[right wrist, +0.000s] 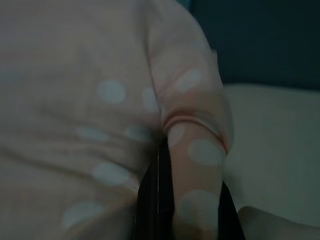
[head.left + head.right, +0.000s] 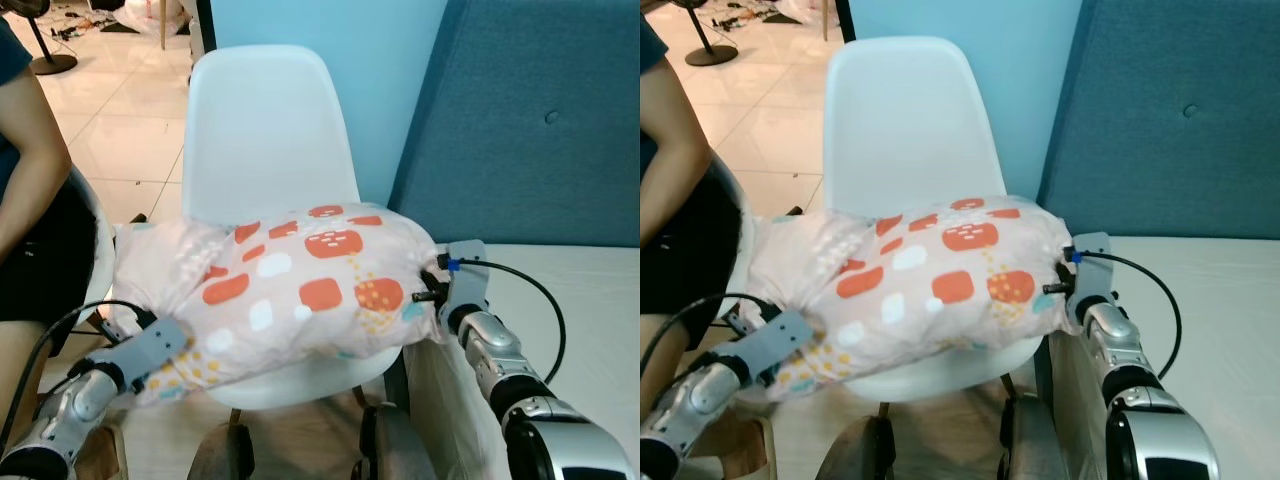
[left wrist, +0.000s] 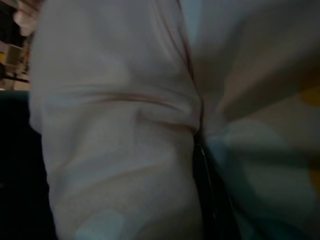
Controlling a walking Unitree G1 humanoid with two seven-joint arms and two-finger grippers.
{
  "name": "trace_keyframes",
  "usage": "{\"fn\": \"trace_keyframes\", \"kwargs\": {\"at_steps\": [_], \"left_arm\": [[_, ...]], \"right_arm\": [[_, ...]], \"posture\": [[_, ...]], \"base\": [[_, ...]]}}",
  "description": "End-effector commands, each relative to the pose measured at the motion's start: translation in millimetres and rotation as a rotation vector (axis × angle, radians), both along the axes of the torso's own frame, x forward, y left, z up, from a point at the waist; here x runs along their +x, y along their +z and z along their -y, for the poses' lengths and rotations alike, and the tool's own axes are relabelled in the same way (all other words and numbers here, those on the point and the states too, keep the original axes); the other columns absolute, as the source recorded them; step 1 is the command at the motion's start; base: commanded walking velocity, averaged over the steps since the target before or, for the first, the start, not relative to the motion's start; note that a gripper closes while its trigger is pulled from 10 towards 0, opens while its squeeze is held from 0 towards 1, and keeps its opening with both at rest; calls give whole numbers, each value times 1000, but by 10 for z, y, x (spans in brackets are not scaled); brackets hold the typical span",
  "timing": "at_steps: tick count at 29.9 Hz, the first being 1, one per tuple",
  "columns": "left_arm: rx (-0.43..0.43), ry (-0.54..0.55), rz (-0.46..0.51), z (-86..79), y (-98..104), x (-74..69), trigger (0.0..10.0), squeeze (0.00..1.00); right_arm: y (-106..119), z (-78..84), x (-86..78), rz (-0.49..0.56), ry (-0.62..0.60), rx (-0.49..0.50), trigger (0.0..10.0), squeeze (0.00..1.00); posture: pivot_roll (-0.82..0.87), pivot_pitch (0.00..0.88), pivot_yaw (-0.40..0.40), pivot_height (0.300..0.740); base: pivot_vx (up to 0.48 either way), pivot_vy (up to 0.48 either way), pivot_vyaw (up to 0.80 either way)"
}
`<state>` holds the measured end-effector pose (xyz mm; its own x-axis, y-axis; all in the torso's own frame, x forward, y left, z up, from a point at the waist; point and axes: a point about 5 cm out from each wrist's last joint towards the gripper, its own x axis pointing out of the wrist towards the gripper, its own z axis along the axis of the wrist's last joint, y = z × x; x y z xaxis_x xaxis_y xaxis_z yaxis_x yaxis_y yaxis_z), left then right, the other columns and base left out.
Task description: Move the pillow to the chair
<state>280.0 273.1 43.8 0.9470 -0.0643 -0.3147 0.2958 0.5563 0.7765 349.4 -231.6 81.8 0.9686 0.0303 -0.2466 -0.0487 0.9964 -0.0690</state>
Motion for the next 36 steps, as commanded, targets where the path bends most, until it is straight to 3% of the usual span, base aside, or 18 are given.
{"fn": "trace_keyframes", "kwargs": {"at_steps": [1,2,3,4,9,16,18,19,24,25,26,27,28,29,31,33,34,36], "left_arm": [[5,78,-46,-158,-54,-75,10000,0],[-10,105,-36,-192,-41,-76,10000,0],[-12,124,-27,-223,-29,-74,10000,0],[-3,142,-27,-262,-21,-75,10000,1000],[23,202,-36,-419,9,-95,10000,1000],[6,234,-22,-503,48,-115,10000,1000],[-64,273,5,-548,72,-144,10000,1000],[-64,273,5,-548,72,-144,10000,1000],[-224,321,30,-518,37,-192,10000,1000],[-298,325,33,-483,12,-214,10000,769],[-298,325,33,-483,12,-214,10000,769],[-376,342,60,-469,11,-238,10000,0],[-462,373,120,-478,45,-257,10000,0],[-462,373,120,-478,45,-257,10000,0],[-647,537,384,-665,290,-287,10000,0],[-730,670,565,-832,479,-323,10000,0],[-819,736,679,-891,647,-304,10000,0],[-912,729,743,-847,790,-249,10000,0]], "right_arm": [[43,159,-9,5,-81,3,10000,0],[41,166,-13,5,-83,2,10000,965],[40,169,-14,6,-85,7,10000,1000],[39,175,-18,6,-85,2,10000,1000],[44,218,-26,11,-113,15,10000,1000],[67,298,-40,19,-138,15,10000,1000],[98,391,-58,33,-171,16,10000,1000],[98,391,-58,33,-171,16,10000,1000],[120,460,-72,43,-206,20,10000,1000],[125,468,-70,43,-217,3,10000,1000],[125,468,-70,43,-217,3,10000,1000],[140,465,-63,49,-217,-16,10000,1000],[163,460,-52,64,-215,-23,10000,0],[163,460,-52,64,-215,-23,10000,0],[270,471,-16,139,-235,14,10000,0],[367,483,16,201,-260,61,10000,0],[490,451,79,262,-268,129,10000,0],[602,371,145,316,-231,206,10000,0]], "posture": [[81,140,-62,599],[81,139,-62,599],[80,136,-62,599],[80,133,-61,599],[79,127,-60,599],[82,124,-62,599],[82,123,-56,599],[82,123,-56,599],[84,123,-54,599],[85,123,-51,599],[85,123,-51,599],[85,123,-50,599],[86,123,-50,599],[86,123,-50,599],[90,124,-56,599],[93,125,-61,599],[97,124,-66,599],[99,124,-67,599]], "base": [[0,0,0],[0,0,0],[0,0,0],[0,0,0],[0,0,0],[0,0,0],[0,0,0],[0,0,0],[0,0,0],[0,0,0],[0,0,0],[0,0,0],[0,0,0],[0,0,0],[0,0,0],[0,0,0],[0,0,0],[0,0,0]]}}
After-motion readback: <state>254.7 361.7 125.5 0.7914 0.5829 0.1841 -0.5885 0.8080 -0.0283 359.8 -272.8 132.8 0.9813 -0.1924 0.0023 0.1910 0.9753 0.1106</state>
